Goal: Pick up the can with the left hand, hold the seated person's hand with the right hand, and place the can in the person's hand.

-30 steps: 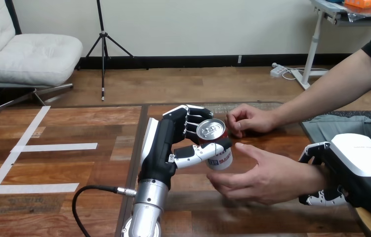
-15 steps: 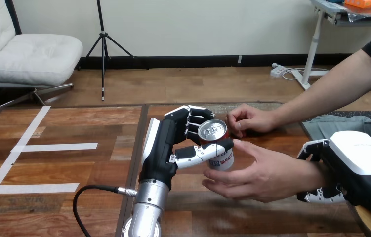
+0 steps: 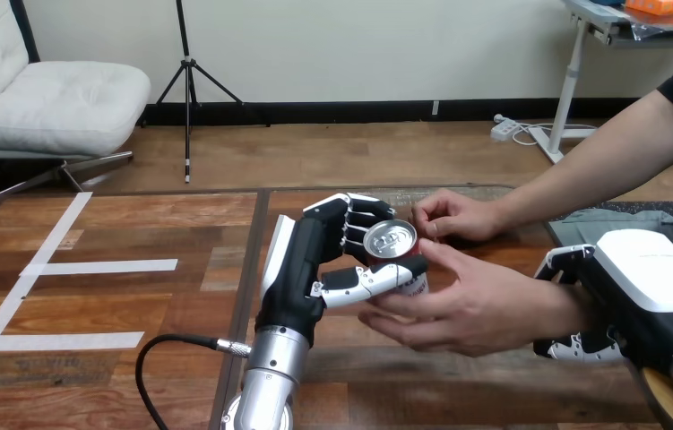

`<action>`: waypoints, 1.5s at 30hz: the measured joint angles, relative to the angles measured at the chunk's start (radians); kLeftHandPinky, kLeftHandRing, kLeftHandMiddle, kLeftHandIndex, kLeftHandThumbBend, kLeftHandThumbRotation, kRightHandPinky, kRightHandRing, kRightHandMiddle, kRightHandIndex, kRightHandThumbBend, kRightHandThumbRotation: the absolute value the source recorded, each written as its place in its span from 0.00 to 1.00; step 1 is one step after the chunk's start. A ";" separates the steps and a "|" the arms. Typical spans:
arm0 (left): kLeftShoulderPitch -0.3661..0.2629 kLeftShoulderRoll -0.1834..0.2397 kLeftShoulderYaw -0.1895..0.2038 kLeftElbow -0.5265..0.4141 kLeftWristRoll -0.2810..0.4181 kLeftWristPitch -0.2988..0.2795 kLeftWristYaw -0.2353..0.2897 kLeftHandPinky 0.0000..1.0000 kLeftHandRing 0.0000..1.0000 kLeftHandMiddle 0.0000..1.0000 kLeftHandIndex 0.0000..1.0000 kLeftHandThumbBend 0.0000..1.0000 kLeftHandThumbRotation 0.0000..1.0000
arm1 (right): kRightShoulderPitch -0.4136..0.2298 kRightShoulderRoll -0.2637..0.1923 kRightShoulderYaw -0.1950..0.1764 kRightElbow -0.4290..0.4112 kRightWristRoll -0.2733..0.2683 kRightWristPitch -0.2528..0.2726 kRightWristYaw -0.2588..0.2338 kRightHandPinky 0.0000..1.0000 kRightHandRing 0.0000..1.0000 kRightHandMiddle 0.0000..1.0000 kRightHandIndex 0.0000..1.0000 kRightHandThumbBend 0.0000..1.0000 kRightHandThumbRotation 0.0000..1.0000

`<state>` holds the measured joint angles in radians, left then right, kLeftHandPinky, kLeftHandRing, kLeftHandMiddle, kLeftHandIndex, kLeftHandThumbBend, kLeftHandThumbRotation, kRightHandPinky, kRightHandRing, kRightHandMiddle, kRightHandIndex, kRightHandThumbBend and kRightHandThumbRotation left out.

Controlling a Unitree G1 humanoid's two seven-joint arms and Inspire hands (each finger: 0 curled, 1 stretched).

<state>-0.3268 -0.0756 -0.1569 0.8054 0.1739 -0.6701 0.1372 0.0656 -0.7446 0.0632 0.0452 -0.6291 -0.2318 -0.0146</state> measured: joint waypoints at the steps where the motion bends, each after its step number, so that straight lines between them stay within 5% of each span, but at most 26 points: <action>1: 0.000 0.000 -0.001 0.000 -0.001 0.000 -0.002 0.45 0.50 0.53 0.52 0.66 0.00 | -0.001 0.000 0.000 0.000 0.000 0.000 0.000 0.34 0.41 0.50 0.54 0.62 0.00; 45: 0.048 0.010 -0.083 -0.015 -0.011 0.000 -0.045 0.44 0.50 0.54 0.53 0.65 0.00 | -0.004 0.005 0.001 -0.005 0.000 0.014 0.016 0.37 0.43 0.51 0.55 0.62 0.00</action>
<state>-0.2784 -0.0653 -0.2397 0.7903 0.1626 -0.6700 0.0917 0.0616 -0.7399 0.0638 0.0405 -0.6293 -0.2173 0.0012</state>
